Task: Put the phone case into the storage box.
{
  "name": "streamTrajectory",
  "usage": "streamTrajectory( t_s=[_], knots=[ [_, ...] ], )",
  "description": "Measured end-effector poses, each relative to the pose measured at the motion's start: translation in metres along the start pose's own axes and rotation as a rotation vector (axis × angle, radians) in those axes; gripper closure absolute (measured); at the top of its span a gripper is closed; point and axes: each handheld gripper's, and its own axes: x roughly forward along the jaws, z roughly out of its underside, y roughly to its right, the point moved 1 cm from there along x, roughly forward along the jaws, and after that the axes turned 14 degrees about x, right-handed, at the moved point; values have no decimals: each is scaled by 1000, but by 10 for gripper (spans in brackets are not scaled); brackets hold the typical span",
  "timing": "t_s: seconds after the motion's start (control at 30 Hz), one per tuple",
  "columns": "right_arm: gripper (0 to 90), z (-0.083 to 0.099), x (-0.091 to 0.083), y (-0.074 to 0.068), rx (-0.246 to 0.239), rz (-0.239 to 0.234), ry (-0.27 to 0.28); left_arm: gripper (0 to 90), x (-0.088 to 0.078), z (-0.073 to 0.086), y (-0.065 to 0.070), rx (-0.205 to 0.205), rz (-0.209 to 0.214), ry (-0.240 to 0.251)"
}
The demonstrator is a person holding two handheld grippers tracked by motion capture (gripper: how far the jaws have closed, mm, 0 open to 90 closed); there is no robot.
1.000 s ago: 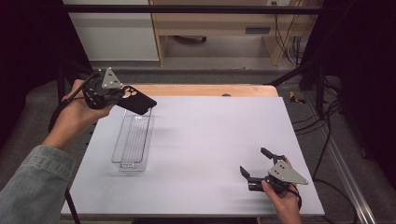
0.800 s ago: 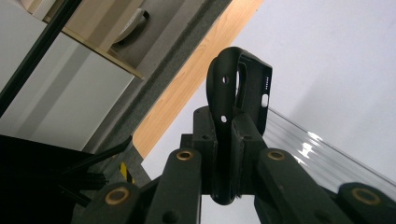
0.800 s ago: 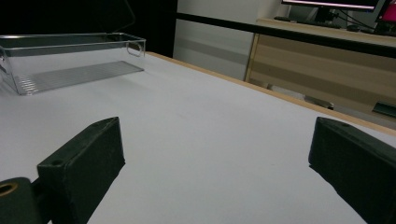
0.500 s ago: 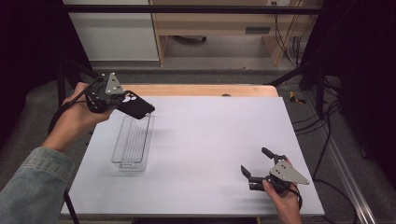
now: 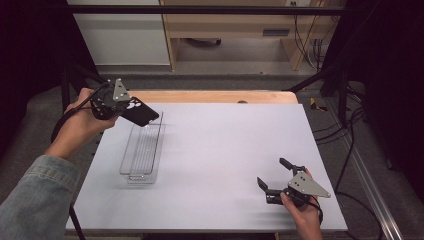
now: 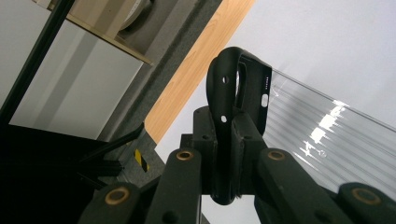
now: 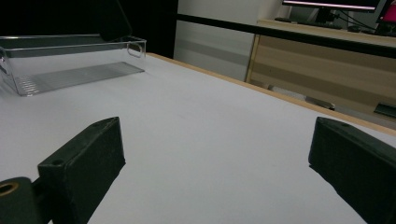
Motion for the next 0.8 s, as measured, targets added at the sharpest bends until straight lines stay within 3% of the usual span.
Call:
streamTrajectory(
  t_s=[0.8],
  knots=[
    [37, -1, -1, 0, 13, -28, 29, 824, 33, -1, 5, 63, 11, -49]
  ],
)
